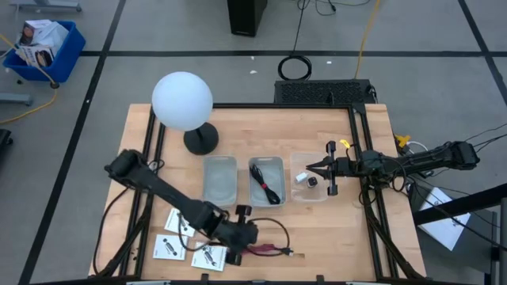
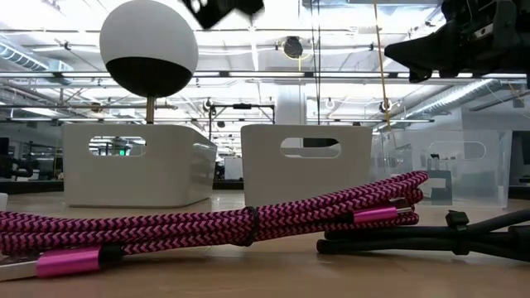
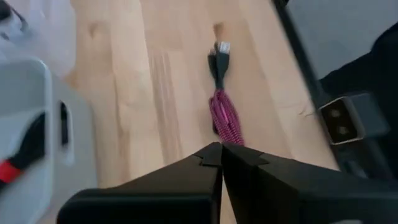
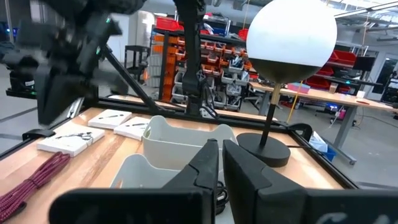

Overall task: Pick and place items into bin
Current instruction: Put the pink charger cable into the right gray bin

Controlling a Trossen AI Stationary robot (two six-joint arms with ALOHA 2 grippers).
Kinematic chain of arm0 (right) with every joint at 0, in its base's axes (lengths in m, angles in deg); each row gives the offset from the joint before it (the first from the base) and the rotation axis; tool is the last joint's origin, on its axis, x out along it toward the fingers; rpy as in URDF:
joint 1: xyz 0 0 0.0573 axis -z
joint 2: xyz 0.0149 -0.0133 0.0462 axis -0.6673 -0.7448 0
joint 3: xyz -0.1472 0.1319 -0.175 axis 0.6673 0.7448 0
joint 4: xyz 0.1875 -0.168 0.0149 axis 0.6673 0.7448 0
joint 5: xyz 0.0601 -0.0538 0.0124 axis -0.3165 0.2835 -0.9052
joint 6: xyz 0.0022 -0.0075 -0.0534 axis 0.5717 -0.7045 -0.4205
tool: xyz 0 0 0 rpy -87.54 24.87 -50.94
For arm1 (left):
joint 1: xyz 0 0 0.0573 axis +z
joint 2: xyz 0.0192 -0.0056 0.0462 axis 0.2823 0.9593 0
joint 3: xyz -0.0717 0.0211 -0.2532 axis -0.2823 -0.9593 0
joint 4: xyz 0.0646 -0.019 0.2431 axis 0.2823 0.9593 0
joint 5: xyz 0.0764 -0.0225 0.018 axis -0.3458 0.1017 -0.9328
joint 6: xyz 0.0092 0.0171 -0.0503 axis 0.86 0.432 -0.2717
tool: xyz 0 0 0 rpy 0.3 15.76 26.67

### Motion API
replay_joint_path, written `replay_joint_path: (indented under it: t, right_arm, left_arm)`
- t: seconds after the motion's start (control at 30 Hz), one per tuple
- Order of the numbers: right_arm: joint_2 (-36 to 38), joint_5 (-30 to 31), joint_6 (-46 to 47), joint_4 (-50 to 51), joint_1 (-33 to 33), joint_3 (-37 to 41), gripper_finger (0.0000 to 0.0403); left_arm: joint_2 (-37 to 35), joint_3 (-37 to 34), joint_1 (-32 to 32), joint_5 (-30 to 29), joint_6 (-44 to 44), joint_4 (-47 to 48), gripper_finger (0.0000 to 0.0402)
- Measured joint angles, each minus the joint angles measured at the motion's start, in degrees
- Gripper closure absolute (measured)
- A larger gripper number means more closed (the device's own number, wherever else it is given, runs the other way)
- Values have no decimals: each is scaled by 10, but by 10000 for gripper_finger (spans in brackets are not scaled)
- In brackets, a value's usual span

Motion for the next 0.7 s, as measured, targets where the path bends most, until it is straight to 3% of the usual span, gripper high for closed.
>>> replay_joint_path:
  t: [0.23,0.33,0.57,0.7]
  right_arm:
    - [0,0,2,6,0,0,383]
    - [0,0,7,5,0,0,383]
    - [0,0,6,6,0,0,383]
    - [0,0,5,6,0,0,383]
  left_arm:
    - [61,0,5,34,-64,7,377]
    - [66,0,13,53,-100,6,355]
    - [67,0,19,94,-138,6,237]
    - [79,1,17,88,-144,-6,165]
